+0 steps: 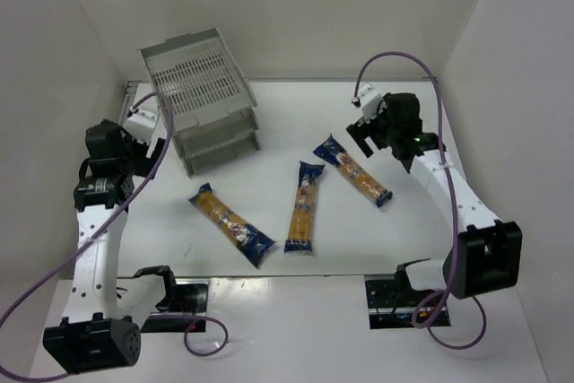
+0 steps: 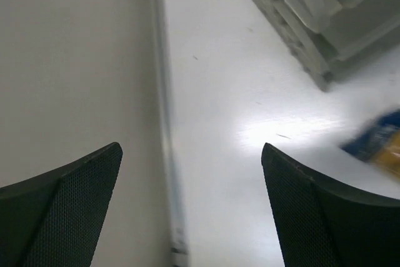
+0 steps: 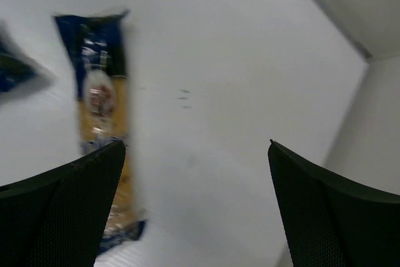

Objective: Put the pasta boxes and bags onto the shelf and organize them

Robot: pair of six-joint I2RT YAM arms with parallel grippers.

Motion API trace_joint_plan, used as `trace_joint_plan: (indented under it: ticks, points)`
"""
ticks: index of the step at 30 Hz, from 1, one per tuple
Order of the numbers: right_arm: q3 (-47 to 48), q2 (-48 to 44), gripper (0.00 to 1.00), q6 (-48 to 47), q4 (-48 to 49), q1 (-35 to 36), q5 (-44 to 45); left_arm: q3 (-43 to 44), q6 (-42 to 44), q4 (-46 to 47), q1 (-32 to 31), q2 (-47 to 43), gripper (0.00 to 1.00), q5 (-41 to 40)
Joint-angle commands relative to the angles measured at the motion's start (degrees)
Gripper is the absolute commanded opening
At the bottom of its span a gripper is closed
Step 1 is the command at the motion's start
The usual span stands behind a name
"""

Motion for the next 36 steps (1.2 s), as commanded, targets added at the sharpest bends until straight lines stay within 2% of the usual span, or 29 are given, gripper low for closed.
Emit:
trace_joint_plan:
  ticks: [1, 3, 6, 11, 19, 22, 23, 24, 25, 26, 27, 28, 29, 30, 34, 36]
  points:
    - [3.7, 7.6, 1.00, 15.1, -8.3, 3.7, -6.3, -0.9, -24.1, -8.8, 2.2, -3.7, 0.99, 8.7]
    - [3.7, 14.2, 1.00, 14.2, -8.2, 4.3, -8.2, -3.1, -31.6, -6.8, 7.8, -9.8, 0.99, 16.2]
    - [1.7, 17.5, 1.00, 10.6, -8.2, 4.9, -9.1, -5.2, -34.7, -4.5, 11.0, -13.3, 0.99, 21.2]
    - [-1.3, 20.3, 1.00, 5.9, -5.5, 4.9, -8.5, -6.9, -37.7, -3.3, 17.1, -17.0, 0.99, 20.0]
    - [-8.4, 24.6, 0.99, 8.0, 1.3, 8.1, -3.1, -7.4, -37.7, -2.1, 22.4, -19.8, 0.99, 20.0]
    - [-2.7, 29.2, 0.80, 15.1, -2.1, 8.1, -2.5, -7.4, -37.7, -2.1, 23.2, -20.4, 0.99, 20.0]
    - [-0.2, 31.6, 0.76, 17.1, -6.2, 8.1, -3.3, -7.4, -37.7, -2.1, 23.9, -20.4, 0.99, 20.0]
    - [5.2, 36.6, 0.64, 20.7, -8.5, 8.1, -3.3, -7.4, -37.7, -2.1, 24.4, -20.4, 0.99, 20.0]
    - [7.8, 39.0, 0.57, 22.3, -10.7, 8.1, -3.9, -7.4, -37.7, -2.1, 24.4, -20.4, 0.99, 20.0]
    - [11.2, 42.2, 0.44, 23.1, -14.0, 8.1, -3.3, -7.4, -37.7, -2.1, 24.4, -20.4, 0.99, 20.0]
    - [11.2, 42.2, 0.32, 23.1, -14.8, 8.1, -3.3, -6.9, -37.7, -2.1, 24.4, -20.4, 0.99, 20.7]
    - [11.2, 42.2, 0.13, 22.6, -14.8, 8.1, -3.3, -6.9, -37.7, -2.1, 24.4, -20.4, 0.99, 20.7]
    - [8.3, 39.6, 0.06, 22.6, -11.9, 8.1, -1.0, -6.9, -37.7, -1.6, 24.4, -20.4, 0.99, 21.3]
    - [6.9, 39.6, 0.01, 23.5, -10.4, 8.6, 0.4, -6.9, -37.7, -1.6, 24.4, -20.4, 0.99, 21.3]
    - [2.4, 32.0, 0.00, 20.4, -6.7, 8.3, 2.2, -6.9, -37.7, -1.6, 24.4, -22.1, 0.99, 21.3]
    - [3.3, 28.4, 0.00, 18.9, -7.6, 6.3, -3.8, -6.9, -37.7, -1.6, 24.4, -22.6, 0.99, 21.3]
